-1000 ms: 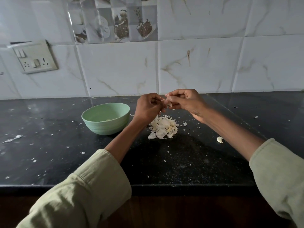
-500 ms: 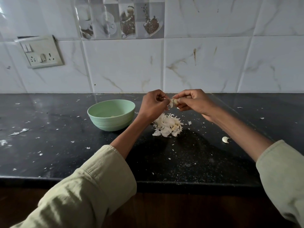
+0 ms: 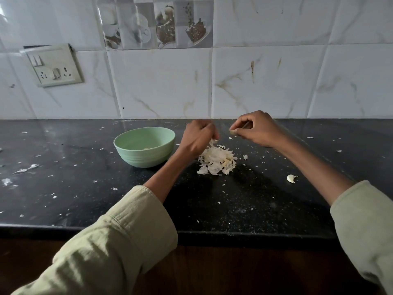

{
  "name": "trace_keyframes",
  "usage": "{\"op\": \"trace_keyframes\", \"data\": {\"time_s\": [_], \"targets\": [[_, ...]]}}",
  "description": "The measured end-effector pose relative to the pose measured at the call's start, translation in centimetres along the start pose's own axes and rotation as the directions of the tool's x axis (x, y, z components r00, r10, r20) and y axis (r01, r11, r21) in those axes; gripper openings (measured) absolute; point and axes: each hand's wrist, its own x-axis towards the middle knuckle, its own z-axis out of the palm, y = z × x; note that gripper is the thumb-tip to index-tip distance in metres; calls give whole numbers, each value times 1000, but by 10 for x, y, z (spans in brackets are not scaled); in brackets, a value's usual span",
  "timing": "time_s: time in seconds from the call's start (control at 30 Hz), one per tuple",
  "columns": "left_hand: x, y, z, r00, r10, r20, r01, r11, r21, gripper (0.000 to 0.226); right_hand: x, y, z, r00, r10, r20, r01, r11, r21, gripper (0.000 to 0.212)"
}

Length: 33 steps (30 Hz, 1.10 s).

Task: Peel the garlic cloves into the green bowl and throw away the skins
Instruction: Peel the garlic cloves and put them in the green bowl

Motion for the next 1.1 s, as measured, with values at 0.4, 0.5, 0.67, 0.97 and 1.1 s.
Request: {"op": "trace_keyframes", "data": {"time_s": [0.4,0.5,0.67,0.97,1.1], "targets": [[-5,-5,0,987,131,96,-151,956,253,7,2,3,7,1000,-16,11,16,1000,4,5],[-20,7,0,977,161,140,-188,960,209,16,2,4,8,1000,-23,12,23,1000,19,3],[-33,25,-25,994,65,90,-70,996,51,29,-3,-10,6,995,-84,58,78,993,87,14],[-49,31,-111,986,165,-16,-155,953,260,23,1,-77,24,994,-107,18,97,949,299,10],[-66,16,-131,991,136,-10,-133,980,150,8,16,-118,48,983,-184,9,179,965,189,8]]}}
